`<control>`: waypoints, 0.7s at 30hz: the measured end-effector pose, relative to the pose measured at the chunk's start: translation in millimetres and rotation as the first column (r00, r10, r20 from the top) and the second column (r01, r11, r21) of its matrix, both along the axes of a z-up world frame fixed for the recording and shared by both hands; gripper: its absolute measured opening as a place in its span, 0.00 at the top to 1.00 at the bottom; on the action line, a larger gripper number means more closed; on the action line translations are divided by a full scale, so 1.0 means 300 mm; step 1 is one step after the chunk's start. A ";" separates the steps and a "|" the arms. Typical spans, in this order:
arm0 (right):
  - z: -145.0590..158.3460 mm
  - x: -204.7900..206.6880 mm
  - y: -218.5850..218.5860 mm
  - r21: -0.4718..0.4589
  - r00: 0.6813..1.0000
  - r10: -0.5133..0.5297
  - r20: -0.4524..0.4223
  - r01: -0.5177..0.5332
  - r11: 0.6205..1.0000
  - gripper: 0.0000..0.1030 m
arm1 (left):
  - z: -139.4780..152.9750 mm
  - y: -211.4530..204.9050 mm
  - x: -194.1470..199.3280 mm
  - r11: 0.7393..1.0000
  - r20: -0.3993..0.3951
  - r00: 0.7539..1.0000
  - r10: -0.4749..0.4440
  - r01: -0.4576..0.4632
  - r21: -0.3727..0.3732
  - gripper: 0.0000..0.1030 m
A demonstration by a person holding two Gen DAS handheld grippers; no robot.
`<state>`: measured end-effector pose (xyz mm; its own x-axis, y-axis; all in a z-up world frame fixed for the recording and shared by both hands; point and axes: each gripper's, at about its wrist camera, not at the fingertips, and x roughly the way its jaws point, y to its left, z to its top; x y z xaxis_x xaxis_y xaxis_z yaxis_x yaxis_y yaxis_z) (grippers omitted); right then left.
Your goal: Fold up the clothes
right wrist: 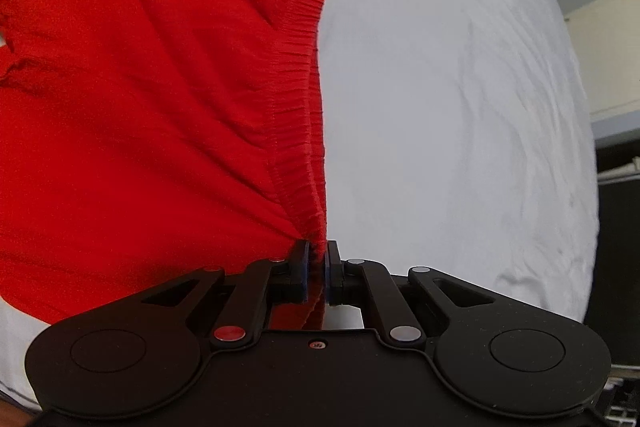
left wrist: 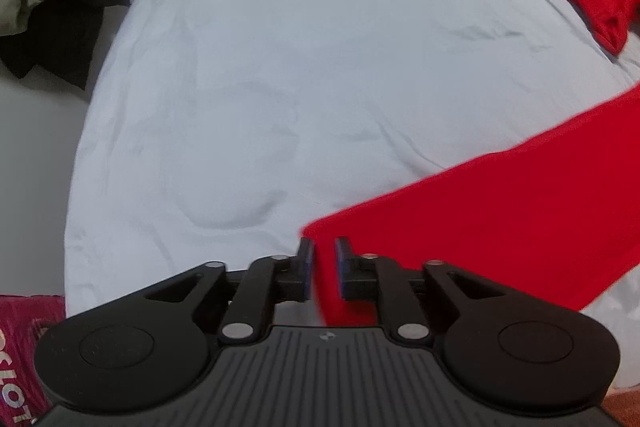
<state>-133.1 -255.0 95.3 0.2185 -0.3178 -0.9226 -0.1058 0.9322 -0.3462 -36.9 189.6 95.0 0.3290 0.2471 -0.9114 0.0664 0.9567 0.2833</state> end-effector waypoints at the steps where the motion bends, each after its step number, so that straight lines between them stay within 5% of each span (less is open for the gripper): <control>1: 0.000 -0.006 -0.007 0.009 1.000 -0.006 0.001 0.006 1.000 0.95 | 0.004 0.012 -0.002 1.000 -0.004 1.000 0.007 -0.007 -0.014 0.82; 4: 0.020 -0.014 0.000 0.038 1.000 0.004 0.023 -0.005 0.999 0.89 | -0.002 0.032 -0.016 0.999 -0.017 1.000 0.026 -0.026 -0.039 0.71; 8: 0.069 -0.022 0.044 0.015 0.997 0.049 0.066 -0.050 0.999 0.56 | -0.054 0.050 -0.009 0.993 -0.058 0.997 0.055 -0.060 -0.101 0.69; 13: 0.129 -0.036 0.090 -0.015 0.987 0.104 0.123 -0.102 0.995 0.55 | -0.067 0.023 0.001 0.990 -0.053 0.997 0.055 -0.061 -0.129 0.94; 17: 0.151 -0.051 0.159 -0.022 0.977 0.162 0.139 -0.161 0.987 0.54 | -0.021 -0.038 0.004 0.991 -0.043 0.999 0.011 -0.016 -0.136 0.95; 21: 0.154 -0.057 0.234 -0.018 0.965 0.216 0.146 -0.216 0.976 0.54 | 0.040 -0.137 0.001 0.967 -0.031 0.996 -0.084 0.074 -0.244 0.94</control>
